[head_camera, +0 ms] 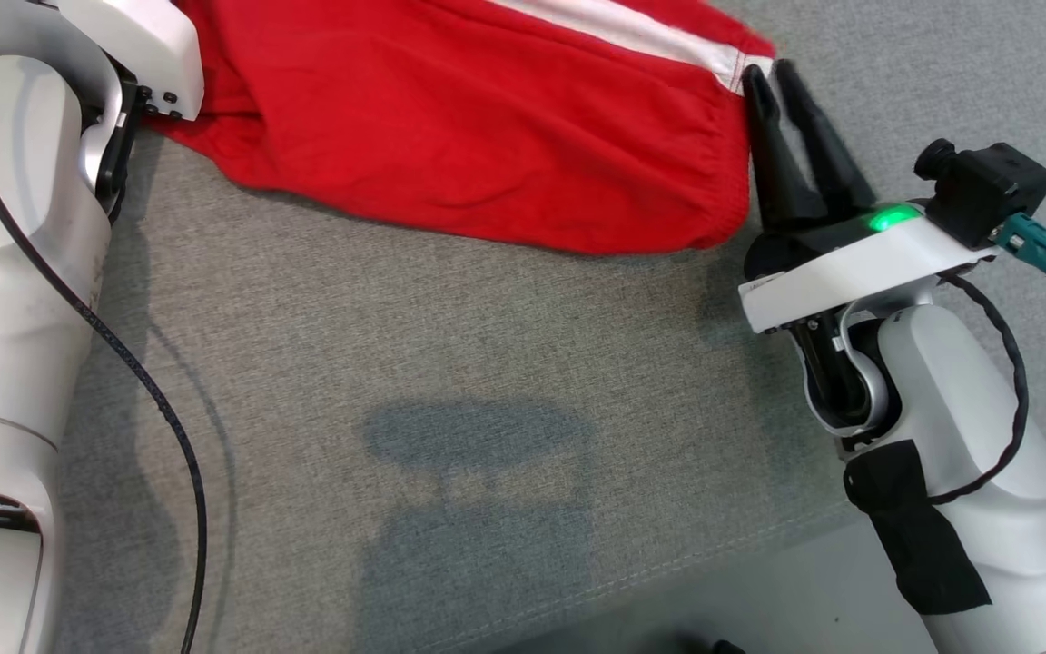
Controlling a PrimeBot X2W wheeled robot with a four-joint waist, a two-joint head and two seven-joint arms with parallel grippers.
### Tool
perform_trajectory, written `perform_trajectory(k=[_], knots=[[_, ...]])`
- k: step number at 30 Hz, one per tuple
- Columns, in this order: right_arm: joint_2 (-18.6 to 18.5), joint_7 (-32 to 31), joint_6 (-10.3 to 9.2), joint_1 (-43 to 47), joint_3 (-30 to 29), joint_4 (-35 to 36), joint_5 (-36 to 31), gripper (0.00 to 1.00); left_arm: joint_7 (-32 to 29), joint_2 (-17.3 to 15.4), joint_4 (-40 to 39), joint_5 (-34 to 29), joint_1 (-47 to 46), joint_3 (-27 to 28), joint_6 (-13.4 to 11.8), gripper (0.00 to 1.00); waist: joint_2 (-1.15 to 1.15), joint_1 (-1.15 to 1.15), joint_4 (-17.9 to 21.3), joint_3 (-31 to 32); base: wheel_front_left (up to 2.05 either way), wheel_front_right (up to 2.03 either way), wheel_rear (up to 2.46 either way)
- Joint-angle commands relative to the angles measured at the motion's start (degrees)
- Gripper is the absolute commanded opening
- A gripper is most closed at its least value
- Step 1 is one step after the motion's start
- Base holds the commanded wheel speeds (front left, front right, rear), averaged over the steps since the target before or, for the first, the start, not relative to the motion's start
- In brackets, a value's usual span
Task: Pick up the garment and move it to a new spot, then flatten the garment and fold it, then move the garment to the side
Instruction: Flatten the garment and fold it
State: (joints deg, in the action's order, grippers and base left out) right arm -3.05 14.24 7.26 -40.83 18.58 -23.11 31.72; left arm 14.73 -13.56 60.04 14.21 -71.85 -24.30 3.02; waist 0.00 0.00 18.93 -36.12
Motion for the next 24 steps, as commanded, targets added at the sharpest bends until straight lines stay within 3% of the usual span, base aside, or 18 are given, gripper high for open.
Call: perform_trajectory(k=[1,13,24], knots=[[0.17,0.76,0.23,0.38,-0.21,1.39,-0.48,1.0,0.27,-1.81,-0.86,0.22,-0.96,1.05,-0.26,1.0,0.0,0.0,-0.53,0.36,0.0,0.0,0.0],[0.17,0.76,0.23,4.67,-9.52,3.83,-9.69,1.0,0.27,0.49,-5.39,2.81,10.81,4.69,-0.75,1.0,0.0,0.0,-2.9,7.37,0.0,0.0,0.0],[0.17,0.76,0.23,12.04,-16.31,9.88,-14.98,1.0,0.27,-0.03,-3.92,4.64,18.98,9.15,-1.59,1.0,0.0,0.0,0.48,11.16,0.0,0.0,0.0]])
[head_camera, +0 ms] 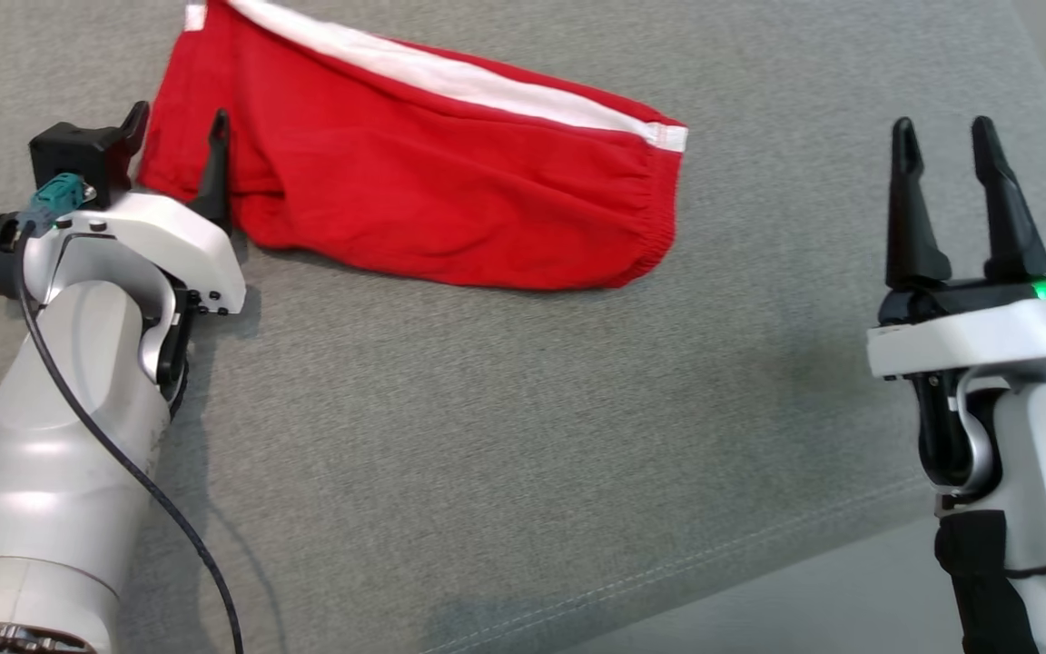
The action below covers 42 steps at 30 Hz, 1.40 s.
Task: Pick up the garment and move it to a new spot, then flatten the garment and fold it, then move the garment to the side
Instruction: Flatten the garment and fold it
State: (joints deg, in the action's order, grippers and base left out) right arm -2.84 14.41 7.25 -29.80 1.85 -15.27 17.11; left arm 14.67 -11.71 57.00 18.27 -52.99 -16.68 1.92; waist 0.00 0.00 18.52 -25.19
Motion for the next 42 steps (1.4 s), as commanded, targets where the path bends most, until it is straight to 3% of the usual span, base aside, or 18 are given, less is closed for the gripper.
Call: perform_trajectory(k=[1,8,17,18,19,20,21,31,42], knots=[[-0.04,0.59,0.24,1.51,-0.13,2.7,-0.51,1.0,0.33,-2.19,-0.6,0.61,0.17,1.86,-0.68,1.0,0.0,0.0,1.37,0.18,0.0,0.0,0.0],[-0.04,0.59,0.24,4.0,-1.73,4.89,-0.22,1.0,0.33,-4.17,2.77,1.08,-0.07,4.22,-3.31,1.0,0.0,0.0,4.2,-0.58,0.0,0.0,0.0],[-0.04,0.59,0.24,4.48,-0.98,5.3,1.17,1.0,-0.02,-4.41,8.96,1.52,-1.46,4.41,-4.33,1.0,0.0,0.0,5.02,-1.15,0.0,0.0,0.0],[-0.04,0.59,0.24,4.48,-0.97,5.29,1.17,1.0,-0.29,-4.16,9.68,1.53,-1.62,4.19,-4.11,0.9,0.0,0.0,4.91,-1.15,0.0,0.0,0.0],[-0.04,0.59,0.24,4.48,-1.01,5.27,1.16,1.0,-0.35,-3.89,10.24,1.58,-1.79,4.05,-3.95,0.45,0.0,0.0,4.74,-1.13,0.0,0.0,0.0],[-0.04,0.59,0.24,4.45,-1.0,5.2,1.18,1.0,-0.33,-3.6,10.68,1.62,-1.93,3.92,-3.87,0.11,0.0,0.0,4.53,-1.07,0.0,0.0,0.0],[-0.04,0.59,0.24,4.4,-1.02,5.13,1.19,1.0,-0.35,-3.21,11.19,1.55,-1.96,3.62,-3.63,0.0,0.0,0.0,4.23,-0.94,0.0,0.0,0.0],[-0.04,0.59,0.24,3.62,-0.58,4.4,0.54,1.0,0.19,0.58,12.31,2.97,0.33,3.61,-2.88,0.0,0.0,0.0,0.37,2.4,0.0,0.0,0.0],[-0.04,0.59,0.24,4.4,-0.25,2.04,-1.31,1.0,0.31,3.28,5.73,4.04,9.28,6.12,-3.63,0.0,0.0,0.0,-5.1,8.97,0.0,0.0,0.0]])
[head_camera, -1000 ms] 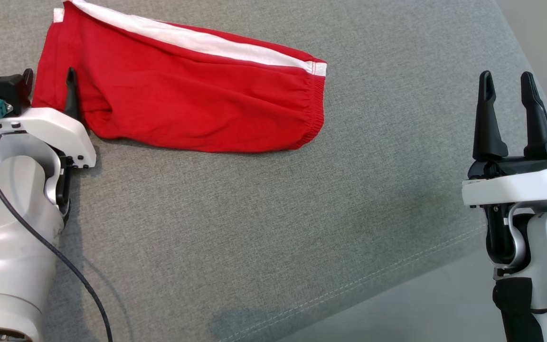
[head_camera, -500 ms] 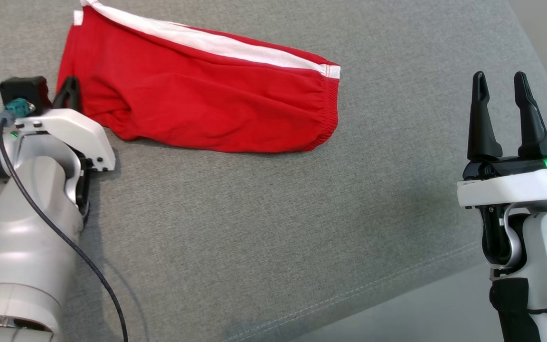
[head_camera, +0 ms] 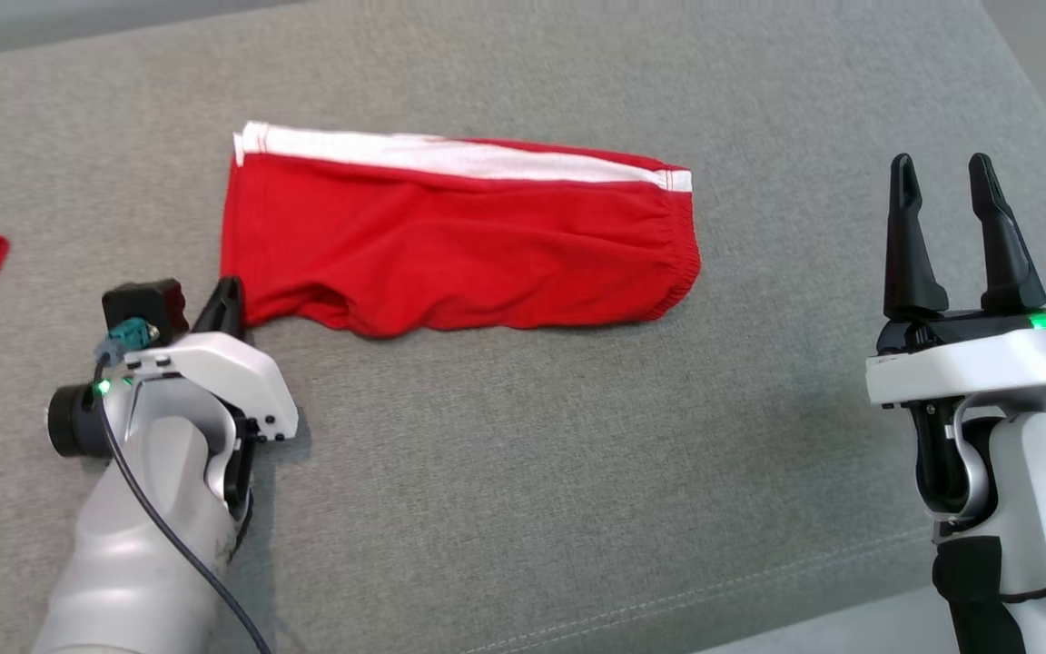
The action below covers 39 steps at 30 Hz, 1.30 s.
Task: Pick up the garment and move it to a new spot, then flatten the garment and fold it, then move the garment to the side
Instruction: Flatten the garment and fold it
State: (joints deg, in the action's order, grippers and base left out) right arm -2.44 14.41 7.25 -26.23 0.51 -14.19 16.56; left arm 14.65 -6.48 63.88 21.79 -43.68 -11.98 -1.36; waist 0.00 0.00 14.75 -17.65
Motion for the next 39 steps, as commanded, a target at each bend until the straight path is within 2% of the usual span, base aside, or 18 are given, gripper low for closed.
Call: perform_trajectory(k=[1,13,22,23,25,31,39], knots=[[-0.43,0.59,0.24,1.04,1.1,0.75,-0.95,1.0,0.34,-1.88,-1.57,0.47,0.65,1.61,-0.43,0.0,0.0,0.0,-1.74,1.99,0.0,0.0,0.0],[-0.43,0.59,0.24,3.29,0.88,-1.75,-2.49,1.0,0.34,0.25,-4.2,0.27,8.07,3.77,-0.89,0.0,0.0,0.0,-5.82,7.58,0.0,0.0,0.0],[-0.43,0.59,0.24,3.67,1.17,-3.39,-2.72,1.0,0.34,1.92,-6.16,-0.12,11.9,4.87,-1.12,0.0,0.0,0.0,-7.91,8.72,0.0,0.0,0.0],[-0.43,0.59,0.24,3.63,1.21,-3.59,-2.76,1.0,0.34,2.05,-6.27,-0.21,12.11,4.95,-1.15,0.07,0.0,0.0,-8.08,8.76,0.0,0.0,0.0],[-0.44,0.59,0.24,3.52,1.27,-3.93,-2.82,1.0,0.34,2.31,-6.28,-0.33,12.51,5.08,-1.15,1.0,0.0,0.0,-8.38,8.9,0.0,0.0,0.0],[-0.66,0.59,0.24,3.85,1.1,-4.77,-2.92,1.0,0.35,2.59,-13.63,-3.19,15.28,6.24,-2.37,1.0,0.0,0.0,-9.68,9.86,0.0,0.0,0.0],[-1.09,0.59,0.24,4.0,2.79,-8.95,-2.6,1.0,0.35,2.87,-29.28,-8.6,23.84,9.32,-1.68,1.0,0.0,0.0,-12.94,10.68,0.0,0.0,0.0]])
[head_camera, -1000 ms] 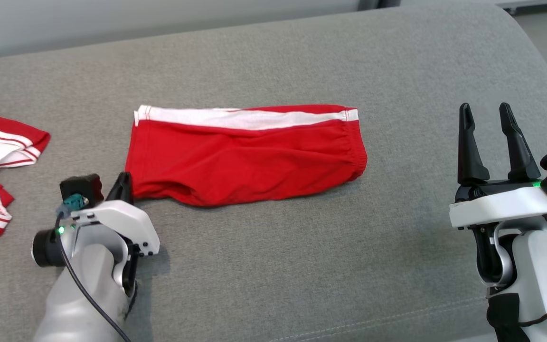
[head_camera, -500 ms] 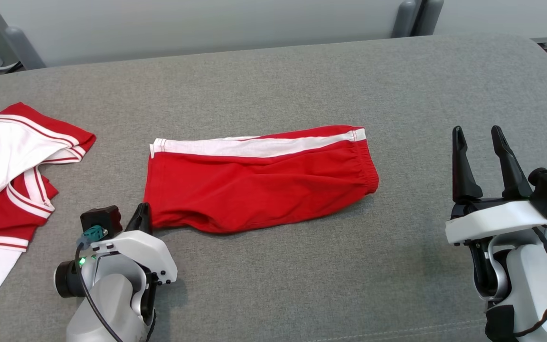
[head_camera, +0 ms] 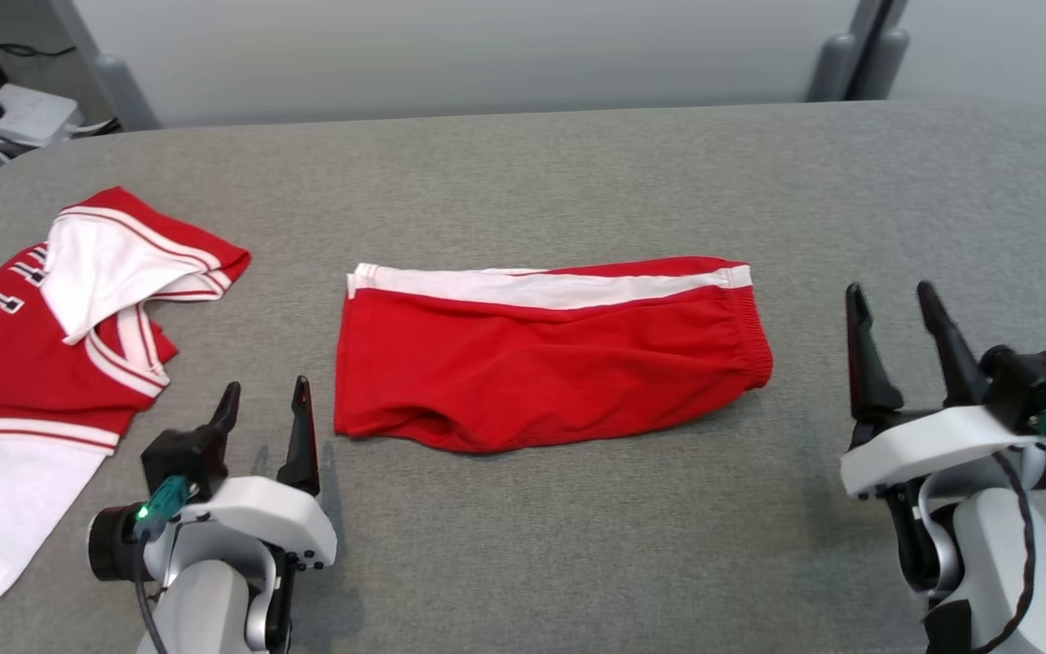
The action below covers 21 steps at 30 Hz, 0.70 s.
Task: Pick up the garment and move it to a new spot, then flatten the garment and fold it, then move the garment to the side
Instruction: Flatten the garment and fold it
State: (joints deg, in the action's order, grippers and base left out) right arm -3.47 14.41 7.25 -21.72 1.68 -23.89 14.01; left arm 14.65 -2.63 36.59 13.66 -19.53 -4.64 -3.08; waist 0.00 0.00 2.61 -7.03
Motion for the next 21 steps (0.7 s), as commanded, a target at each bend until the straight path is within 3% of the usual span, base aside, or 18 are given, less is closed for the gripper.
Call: perform_trajectory(k=[1,10,21], knots=[[-0.27,0.59,0.24,-0.66,2.18,-0.59,-0.01,1.0,0.35,-0.9,-3.66,-0.76,0.68,2.52,0.21,1.0,0.0,0.0,-1.4,0.05,0.0,0.0,0.0],[-1.67,0.59,0.24,-4.5,2.21,-11.49,-0.03,1.0,0.35,-0.37,-15.08,-3.62,7.01,4.45,0.95,1.0,0.0,0.0,-7.87,-1.22,0.0,0.0,0.0],[-2.7,0.59,0.24,-7.37,-1.84,-20.89,0.81,1.0,0.35,-0.26,-19.32,-3.24,8.67,2.4,1.24,1.0,0.0,0.0,-15.3,-4.15,0.0,0.0,0.0]])
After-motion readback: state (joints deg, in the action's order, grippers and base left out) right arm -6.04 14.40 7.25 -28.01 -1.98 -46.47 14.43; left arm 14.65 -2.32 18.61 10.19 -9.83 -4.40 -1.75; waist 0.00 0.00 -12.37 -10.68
